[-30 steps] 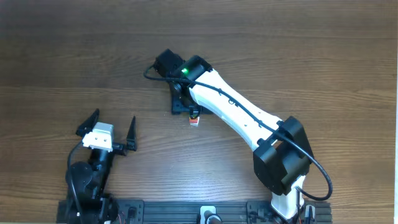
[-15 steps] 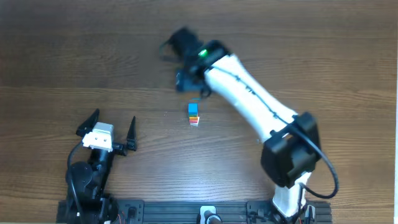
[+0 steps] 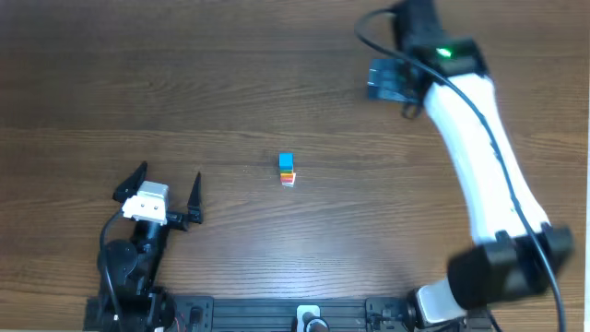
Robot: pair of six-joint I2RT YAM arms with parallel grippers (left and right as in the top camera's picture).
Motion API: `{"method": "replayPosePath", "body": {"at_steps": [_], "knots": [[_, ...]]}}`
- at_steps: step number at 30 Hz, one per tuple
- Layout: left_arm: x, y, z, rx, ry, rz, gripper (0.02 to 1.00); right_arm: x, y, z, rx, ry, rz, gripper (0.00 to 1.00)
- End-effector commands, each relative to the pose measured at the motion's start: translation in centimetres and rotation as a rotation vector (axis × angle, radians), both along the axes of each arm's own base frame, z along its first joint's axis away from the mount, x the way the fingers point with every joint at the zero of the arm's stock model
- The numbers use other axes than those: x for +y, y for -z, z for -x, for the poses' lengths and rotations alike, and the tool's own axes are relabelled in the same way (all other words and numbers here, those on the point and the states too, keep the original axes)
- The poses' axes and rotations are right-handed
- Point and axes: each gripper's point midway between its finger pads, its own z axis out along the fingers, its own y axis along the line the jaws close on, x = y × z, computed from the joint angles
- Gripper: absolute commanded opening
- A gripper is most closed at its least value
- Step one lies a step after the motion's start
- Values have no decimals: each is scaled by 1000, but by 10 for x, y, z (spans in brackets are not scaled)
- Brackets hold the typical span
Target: Stack Cubes
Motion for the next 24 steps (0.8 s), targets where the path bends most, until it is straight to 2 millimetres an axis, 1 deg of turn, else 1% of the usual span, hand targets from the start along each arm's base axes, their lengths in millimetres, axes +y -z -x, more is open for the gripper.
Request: {"method": "replayPosePath", "body": {"at_steps": [1,3,5,6,8,12,13,16,18,20,23,24], "knots": [[-1,2,0,-3,3,-14,998,-37,7,34,-29,24,49,993],[-1,2,0,-3,3,-14,1000,-44,10,47,-81,36,38,991],[-1,2,0,-3,3,-14,998,-45,9,59,-160,11,23,993],[-1,2,0,-3,3,-14,1000,-45,5,69,-243,-4,13,993],[-1,2,0,-3,3,-14,1000,-47,-4,82,-354,-8,-1,991],[-1,2,0,-3,3,-14,1000,-56,-16,108,-530,12,-18,993],[-1,2,0,-3,3,-14,1000,-55,-20,117,-584,-14,-19,993],[-1,2,0,-3,3,-14,1000,-50,-25,132,-678,-57,-21,991],[-1,2,0,-3,3,-14,1000,-48,-25,141,-736,-74,-21,993],[-1,2,0,-3,3,-14,1000,-46,-21,148,-784,-81,-19,991],[-1,2,0,-3,3,-14,1000,-43,-12,152,-834,-96,-21,991],[-1,2,0,-3,3,-14,998,-40,-8,153,-859,-114,-34,991]]}}
